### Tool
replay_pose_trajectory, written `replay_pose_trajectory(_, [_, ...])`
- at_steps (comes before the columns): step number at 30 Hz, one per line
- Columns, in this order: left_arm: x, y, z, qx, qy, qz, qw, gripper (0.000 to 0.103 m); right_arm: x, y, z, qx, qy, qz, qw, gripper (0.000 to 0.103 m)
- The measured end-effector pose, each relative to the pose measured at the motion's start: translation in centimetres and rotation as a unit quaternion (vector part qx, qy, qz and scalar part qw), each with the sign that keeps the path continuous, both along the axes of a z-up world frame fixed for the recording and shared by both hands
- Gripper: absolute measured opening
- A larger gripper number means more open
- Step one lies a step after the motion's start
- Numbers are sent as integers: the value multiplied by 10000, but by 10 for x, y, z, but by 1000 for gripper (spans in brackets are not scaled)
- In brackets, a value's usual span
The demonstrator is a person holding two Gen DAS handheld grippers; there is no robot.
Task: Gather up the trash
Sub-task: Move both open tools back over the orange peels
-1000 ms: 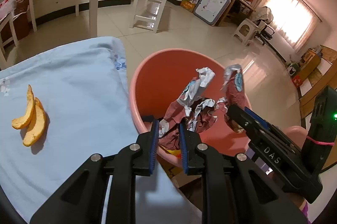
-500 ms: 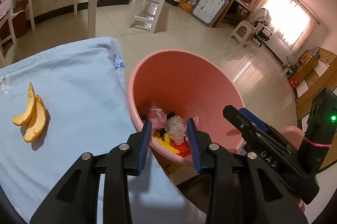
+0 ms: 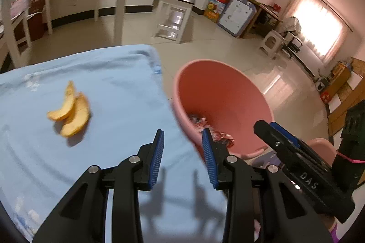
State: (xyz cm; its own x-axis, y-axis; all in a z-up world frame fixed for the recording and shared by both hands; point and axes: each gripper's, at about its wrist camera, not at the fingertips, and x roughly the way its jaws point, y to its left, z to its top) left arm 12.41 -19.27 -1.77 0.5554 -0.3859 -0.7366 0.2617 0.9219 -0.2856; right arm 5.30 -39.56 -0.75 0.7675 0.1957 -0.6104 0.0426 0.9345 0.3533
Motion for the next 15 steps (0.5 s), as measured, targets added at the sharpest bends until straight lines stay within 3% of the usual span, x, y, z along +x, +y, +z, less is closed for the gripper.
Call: replay_pose_trajectory(15, [-36, 115, -6, 237, -10, 895, 9957, 35, -8, 82, 0, -43, 81, 794, 9968, 53])
